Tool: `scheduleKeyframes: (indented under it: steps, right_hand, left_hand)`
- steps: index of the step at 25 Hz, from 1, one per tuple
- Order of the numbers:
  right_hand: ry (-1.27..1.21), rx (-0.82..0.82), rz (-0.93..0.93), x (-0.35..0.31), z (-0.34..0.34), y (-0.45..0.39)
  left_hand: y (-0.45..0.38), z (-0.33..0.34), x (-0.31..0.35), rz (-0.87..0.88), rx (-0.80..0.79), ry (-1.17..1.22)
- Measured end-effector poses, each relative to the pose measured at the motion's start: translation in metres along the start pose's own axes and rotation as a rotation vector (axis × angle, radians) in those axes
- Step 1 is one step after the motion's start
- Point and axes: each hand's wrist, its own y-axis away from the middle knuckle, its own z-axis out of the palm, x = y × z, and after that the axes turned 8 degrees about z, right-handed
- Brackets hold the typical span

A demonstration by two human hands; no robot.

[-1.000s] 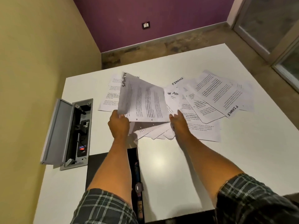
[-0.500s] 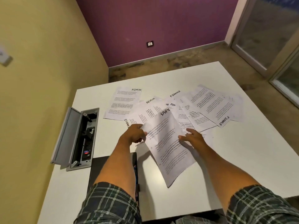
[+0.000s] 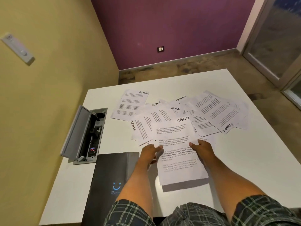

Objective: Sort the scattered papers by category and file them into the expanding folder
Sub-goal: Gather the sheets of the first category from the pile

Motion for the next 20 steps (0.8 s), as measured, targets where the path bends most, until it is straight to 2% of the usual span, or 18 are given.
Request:
scheduleKeyframes:
  steps: [4, 8, 10, 12, 15, 16, 19, 20]
  right_hand:
    - [-0.010, 0.011, -0.014, -0.001, -0.003, 0.002]
    - [0.080, -0.008, -0.004, 0.003, -0.008, -0.008]
    - [0.151, 0.032, 0.003, 0.001, -0.011, -0.013]
    - [0.246, 0.120, 0.021, -0.007, -0.014, -0.020]
    - [0.277, 0.113, 0.026, -0.027, -0.020, -0.030]
    - [0.321, 0.113, 0.023, -0.033, -0.024, -0.035]
    - [0.774, 0.167, -0.109, -0.043, -0.039, -0.055]
    - [0.856, 0.174, -0.131, -0.048, -0.044, -0.059]
  left_hand:
    - [0.010, 0.020, -0.036, -0.025, -0.027, -0.084]
    - [0.023, 0.032, -0.036, -0.001, 0.139, -0.025]
    - [0.019, 0.034, -0.037, 0.004, 0.235, -0.019]
    - [0.020, 0.038, -0.036, 0.010, 0.286, -0.042]
    - [0.022, 0.041, -0.038, 0.013, 0.346, -0.077]
    - [0.023, 0.040, -0.041, 0.013, 0.365, -0.069]
    - [0.027, 0.039, -0.049, -0.001, 0.442, -0.060]
    - [0.030, 0.041, -0.050, -0.009, 0.470, -0.074]
